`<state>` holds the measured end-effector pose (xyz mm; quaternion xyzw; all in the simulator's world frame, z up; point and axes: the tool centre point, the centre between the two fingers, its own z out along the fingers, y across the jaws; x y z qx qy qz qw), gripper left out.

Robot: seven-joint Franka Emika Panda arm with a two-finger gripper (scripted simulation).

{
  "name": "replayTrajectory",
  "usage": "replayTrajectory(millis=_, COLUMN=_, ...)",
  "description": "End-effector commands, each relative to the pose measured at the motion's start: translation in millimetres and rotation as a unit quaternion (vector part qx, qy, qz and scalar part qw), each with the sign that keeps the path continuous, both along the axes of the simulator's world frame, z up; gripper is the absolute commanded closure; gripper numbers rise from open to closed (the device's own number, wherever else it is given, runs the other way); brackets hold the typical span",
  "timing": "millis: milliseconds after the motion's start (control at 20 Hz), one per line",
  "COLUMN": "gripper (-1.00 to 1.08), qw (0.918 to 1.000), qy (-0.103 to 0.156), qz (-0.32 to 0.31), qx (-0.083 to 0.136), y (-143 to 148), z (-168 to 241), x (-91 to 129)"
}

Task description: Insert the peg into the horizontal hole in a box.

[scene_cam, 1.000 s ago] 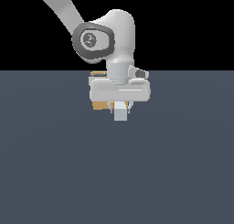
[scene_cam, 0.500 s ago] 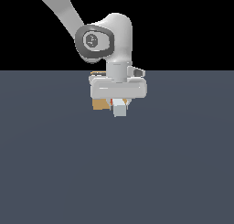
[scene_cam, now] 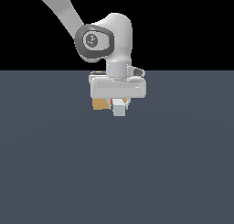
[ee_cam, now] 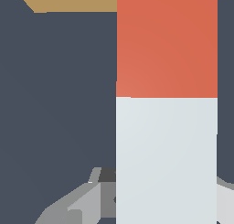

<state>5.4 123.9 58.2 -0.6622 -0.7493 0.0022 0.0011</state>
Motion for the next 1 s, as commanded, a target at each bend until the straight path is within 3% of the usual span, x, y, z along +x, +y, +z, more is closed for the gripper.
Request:
replayTrajectory(millis=0, gripper=1.08, qw=1.0000, qy=-0.002, qz=0.001, qx=0.001, y=8.1, z=1.6, x=-0.4)
replayTrajectory(millis=550, gripper=1.08, qw=1.0000, qy=-0.003, qz=0.001, qx=0.001, y=84.8, z=3.0, x=-10.3)
replayTrajectory(millis=950, gripper=1.08, qw=1.0000, qy=-0.003, qz=0.001, qx=0.001, y=96.7, z=3.4, x=-10.0)
